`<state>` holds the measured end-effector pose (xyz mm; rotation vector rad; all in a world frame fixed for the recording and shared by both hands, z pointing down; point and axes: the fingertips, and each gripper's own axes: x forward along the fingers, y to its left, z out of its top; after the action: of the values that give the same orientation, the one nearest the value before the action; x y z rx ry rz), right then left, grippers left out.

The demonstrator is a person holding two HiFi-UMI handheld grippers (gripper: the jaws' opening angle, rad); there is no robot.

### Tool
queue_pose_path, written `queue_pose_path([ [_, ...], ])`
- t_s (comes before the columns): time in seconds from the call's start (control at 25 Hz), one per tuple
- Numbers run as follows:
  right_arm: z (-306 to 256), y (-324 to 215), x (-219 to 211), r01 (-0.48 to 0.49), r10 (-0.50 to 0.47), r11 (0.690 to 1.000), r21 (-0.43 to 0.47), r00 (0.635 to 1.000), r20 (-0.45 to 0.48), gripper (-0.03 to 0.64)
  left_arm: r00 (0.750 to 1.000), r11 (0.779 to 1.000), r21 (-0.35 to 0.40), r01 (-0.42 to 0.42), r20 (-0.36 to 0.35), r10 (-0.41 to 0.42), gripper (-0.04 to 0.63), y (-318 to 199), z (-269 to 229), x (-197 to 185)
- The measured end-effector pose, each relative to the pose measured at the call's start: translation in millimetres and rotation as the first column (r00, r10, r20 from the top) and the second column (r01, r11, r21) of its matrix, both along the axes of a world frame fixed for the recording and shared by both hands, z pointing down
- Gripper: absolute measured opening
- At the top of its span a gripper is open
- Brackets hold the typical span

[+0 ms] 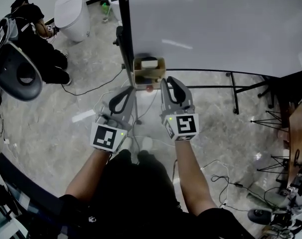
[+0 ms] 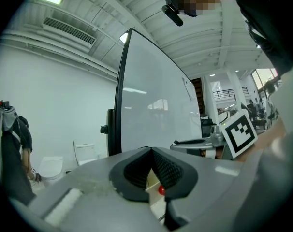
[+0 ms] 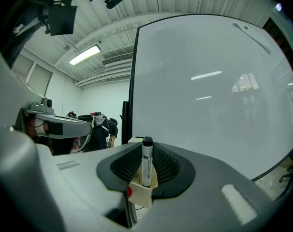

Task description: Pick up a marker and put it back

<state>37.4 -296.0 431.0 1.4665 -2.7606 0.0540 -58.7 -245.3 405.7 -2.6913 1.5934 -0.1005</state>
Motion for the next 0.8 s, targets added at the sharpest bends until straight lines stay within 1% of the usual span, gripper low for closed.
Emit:
queue_pose_path([
  [0.52, 30, -16, -8, 0.028, -0.028, 0.999, -0.044, 1.000, 0.003, 0.074, 1.000, 0.999, -0.038, 0.031, 0.002, -0.030, 0.005, -9, 15, -2],
  [0.8, 38, -14, -9, 0.033, -0.032, 0.998, -0.059, 0.999, 0.006, 0.075, 1.000, 0.999, -0.043, 0.028, 0.006, -0.028, 0.005, -9, 16, -1],
])
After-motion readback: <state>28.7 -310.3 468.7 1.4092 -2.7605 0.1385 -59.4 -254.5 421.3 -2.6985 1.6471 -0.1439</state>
